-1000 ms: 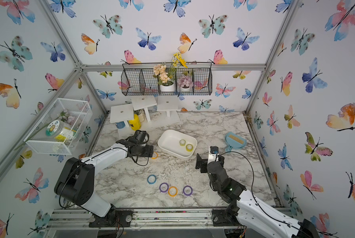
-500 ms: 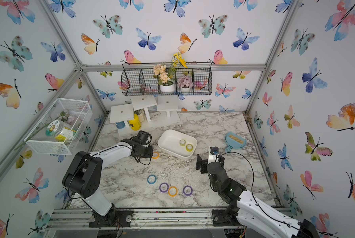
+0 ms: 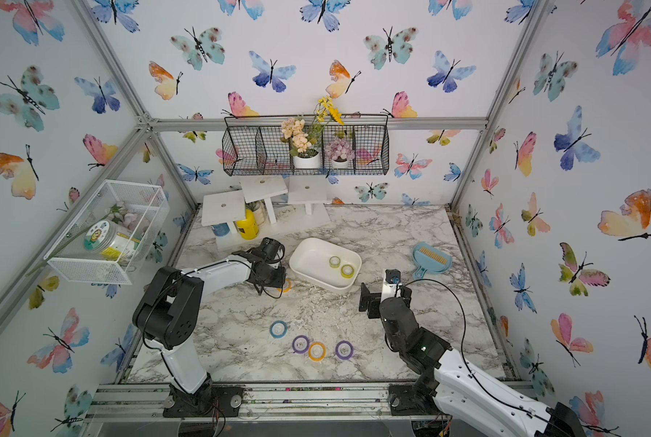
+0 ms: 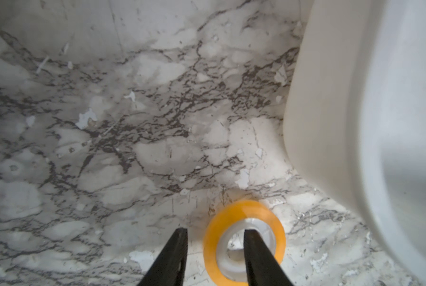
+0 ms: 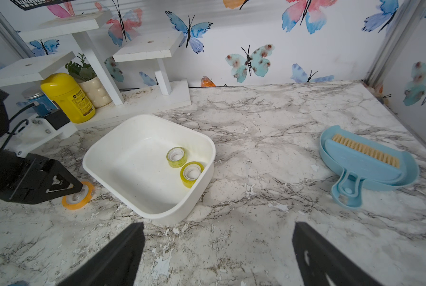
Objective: Put the transparent tape into the storage box
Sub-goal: Pick up the tape at the center of the board.
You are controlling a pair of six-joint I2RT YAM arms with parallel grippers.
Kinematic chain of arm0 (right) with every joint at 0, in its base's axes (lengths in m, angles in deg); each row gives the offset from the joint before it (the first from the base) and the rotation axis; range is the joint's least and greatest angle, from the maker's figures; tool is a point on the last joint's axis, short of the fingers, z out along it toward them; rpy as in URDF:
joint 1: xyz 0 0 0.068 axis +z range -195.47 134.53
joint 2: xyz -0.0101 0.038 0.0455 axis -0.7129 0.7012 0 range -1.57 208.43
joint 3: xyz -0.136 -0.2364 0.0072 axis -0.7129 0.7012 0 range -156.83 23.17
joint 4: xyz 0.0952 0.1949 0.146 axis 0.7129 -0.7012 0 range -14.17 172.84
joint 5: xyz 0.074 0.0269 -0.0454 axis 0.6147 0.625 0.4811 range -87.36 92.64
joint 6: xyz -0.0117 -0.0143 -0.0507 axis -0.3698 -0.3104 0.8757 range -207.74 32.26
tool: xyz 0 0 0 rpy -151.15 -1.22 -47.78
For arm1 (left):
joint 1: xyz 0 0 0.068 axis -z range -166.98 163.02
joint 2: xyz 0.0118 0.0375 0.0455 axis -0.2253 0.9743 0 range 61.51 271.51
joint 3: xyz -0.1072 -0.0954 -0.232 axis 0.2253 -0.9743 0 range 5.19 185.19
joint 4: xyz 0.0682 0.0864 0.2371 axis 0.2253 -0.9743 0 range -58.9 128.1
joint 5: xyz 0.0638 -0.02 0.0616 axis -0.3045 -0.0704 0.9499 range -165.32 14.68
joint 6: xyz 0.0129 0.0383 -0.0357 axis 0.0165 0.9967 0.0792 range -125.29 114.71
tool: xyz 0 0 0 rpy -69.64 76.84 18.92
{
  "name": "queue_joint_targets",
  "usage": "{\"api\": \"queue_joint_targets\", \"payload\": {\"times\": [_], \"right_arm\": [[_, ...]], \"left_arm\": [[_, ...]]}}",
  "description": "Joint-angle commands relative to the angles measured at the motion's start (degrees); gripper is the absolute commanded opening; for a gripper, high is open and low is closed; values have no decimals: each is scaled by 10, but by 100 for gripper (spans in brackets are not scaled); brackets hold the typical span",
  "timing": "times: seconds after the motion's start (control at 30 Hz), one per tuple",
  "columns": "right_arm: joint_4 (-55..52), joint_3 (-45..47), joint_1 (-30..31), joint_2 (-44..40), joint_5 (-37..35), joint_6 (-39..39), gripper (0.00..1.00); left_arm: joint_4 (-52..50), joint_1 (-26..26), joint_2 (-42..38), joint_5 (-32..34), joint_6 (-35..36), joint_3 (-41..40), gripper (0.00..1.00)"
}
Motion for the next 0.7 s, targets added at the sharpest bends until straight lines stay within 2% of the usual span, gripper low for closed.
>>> {"api": "queue_joint_targets", "payload": {"times": [0.0, 0.37, 0.67], "right_arm": [[5, 4, 1, -1, -14, -2, 99], [4, 5, 1, -2, -16, -3, 99], [4, 4, 1, 1, -17, -3, 99]], "left_arm": [[-31, 5, 19, 4, 12, 15, 41], [-62, 5, 44, 0, 21, 25, 28], [-79, 8, 13, 1, 17, 23, 29]]}}
